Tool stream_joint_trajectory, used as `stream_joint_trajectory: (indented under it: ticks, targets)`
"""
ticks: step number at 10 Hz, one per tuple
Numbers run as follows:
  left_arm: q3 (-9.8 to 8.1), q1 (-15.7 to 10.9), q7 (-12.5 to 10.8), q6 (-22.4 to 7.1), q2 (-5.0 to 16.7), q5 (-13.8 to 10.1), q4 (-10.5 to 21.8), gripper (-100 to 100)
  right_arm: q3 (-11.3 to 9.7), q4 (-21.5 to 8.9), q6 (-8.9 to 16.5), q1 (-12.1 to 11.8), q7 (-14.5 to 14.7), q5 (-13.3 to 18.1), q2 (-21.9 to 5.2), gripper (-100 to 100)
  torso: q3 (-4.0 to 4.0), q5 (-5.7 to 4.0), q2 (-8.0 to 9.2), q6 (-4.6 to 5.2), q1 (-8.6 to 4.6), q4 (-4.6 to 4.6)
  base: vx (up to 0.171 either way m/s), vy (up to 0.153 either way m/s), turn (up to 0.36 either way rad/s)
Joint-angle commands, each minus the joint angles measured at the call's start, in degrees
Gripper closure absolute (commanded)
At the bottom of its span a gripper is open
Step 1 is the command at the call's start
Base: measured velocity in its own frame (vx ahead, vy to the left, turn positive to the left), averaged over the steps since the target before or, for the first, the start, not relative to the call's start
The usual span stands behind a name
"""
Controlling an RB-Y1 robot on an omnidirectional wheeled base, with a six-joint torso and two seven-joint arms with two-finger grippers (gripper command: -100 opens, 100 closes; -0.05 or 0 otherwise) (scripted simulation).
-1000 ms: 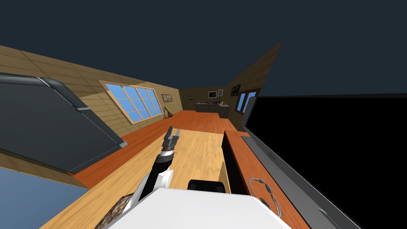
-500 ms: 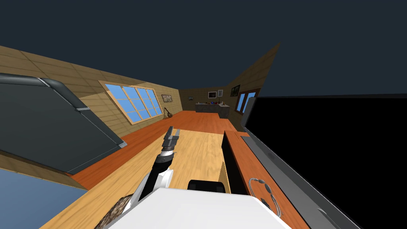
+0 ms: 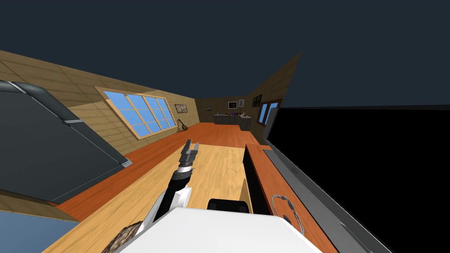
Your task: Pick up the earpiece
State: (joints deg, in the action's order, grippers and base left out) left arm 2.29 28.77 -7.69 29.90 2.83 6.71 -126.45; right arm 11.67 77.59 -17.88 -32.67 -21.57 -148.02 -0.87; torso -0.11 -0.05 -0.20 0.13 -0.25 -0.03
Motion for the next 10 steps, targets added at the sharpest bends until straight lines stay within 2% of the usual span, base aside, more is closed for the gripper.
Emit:
stream_joint_trajectory:
  ticks: [1,2,6,7,8,10]
  targets:
    - [0.00,0.0,0.0,0.0,0.0,0.0,0.0,0,0.0,0.0,0.0,0.0,0.0,0.0,0.0,-100,0.00,0.00,0.00,0.00,0.00,0.00,0.011,-0.023,-0.008]
    - [0.00,0.0,0.0,0.0,0.0,0.0,0.0,0,0.0,-0.1,0.1,0.1,-0.1,0.1,0.0,100,0.02,0.02,0.05,0.00,0.10,0.01,0.000,0.000,0.000]
    - [0.01,0.0,0.0,0.0,0.0,0.0,0.0,0,0.0,0.1,0.1,0.1,-0.2,0.1,0.1,100,-0.01,-0.15,0.05,-0.03,-0.09,-0.05,0.000,0.000,0.000]
    - [0.01,0.0,0.0,0.0,0.0,0.0,0.0,0,0.0,0.1,0.1,0.1,-0.2,0.1,0.1,0,0.00,-0.15,0.05,-0.03,-0.10,-0.05,0.000,0.000,0.000]
    - [0.01,0.0,0.0,0.0,0.0,0.0,0.0,0,-0.4,1.7,-0.9,-1.2,0.5,-1.9,-0.8,100,0.00,-0.16,0.06,-0.03,-0.11,-0.05,-0.021,0.028,0.130]
    - [0.01,0.0,0.0,0.0,0.0,0.0,0.0,0,-0.7,3.6,-1.9,-2.5,1.1,-3.9,-1.5,100,0.07,-0.12,0.18,-0.03,0.07,-0.02,-0.022,0.052,0.075]
